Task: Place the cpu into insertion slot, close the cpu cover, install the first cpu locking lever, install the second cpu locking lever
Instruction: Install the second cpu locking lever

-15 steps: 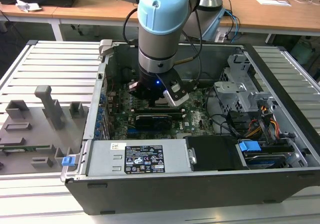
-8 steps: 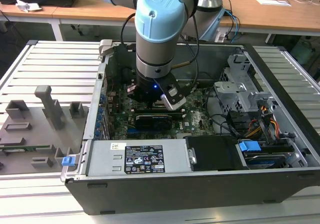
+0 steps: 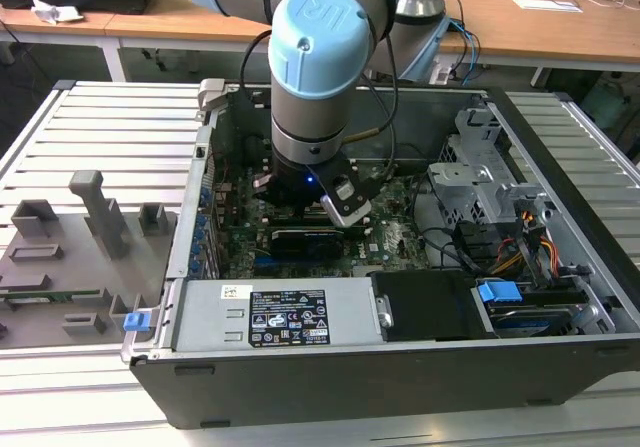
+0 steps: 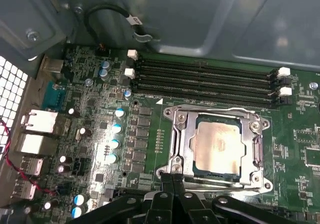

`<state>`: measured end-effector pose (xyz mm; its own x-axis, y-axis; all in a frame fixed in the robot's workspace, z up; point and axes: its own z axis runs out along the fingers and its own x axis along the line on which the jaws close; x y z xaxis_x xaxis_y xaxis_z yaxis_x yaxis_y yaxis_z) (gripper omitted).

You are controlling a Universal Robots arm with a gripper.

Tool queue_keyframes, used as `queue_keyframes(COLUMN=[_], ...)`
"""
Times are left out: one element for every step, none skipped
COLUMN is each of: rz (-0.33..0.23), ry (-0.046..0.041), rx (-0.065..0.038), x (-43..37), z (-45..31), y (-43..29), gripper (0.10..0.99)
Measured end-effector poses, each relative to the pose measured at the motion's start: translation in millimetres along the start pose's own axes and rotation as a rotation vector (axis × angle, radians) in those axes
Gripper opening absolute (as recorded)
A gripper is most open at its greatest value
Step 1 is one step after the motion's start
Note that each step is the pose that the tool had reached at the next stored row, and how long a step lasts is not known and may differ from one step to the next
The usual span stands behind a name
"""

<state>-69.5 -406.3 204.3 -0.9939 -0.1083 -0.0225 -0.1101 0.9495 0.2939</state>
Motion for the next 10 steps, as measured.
queue_keyframes(rz=[0.0, 0.0, 0.0, 0.0, 0.0, 0.0, -0.001, -0.001, -0.001, 0.0], ry=[-0.0003, -0.0005, -0.0005, -0.0006, -0.0009, -0.0026, -0.0032, -0.0032, -0.0032, -0.0033], rx=[-0.003, -0.005, -0.006, -0.006, -0.008, -0.024, -0.03, -0.03, -0.03, -0.031], x=[1.0, 1.5, 1.5, 1.6, 1.6, 1.7, 1.9, 2.0, 2.1, 2.3], z=[-0.4, -0.4, -0.3, 0.0, 0.4, 2.2, 4.3, 4.6, 4.9, 5.2], y=[-1.3, -1.6, -1.6, -1.7, -1.8, -2.4, -3.1, -3.1, -3.1, -3.1], gripper=[0.106, 0.106, 0.106, 0.106, 0.106, 0.106, 0.106, 0.106, 0.106, 0.106])
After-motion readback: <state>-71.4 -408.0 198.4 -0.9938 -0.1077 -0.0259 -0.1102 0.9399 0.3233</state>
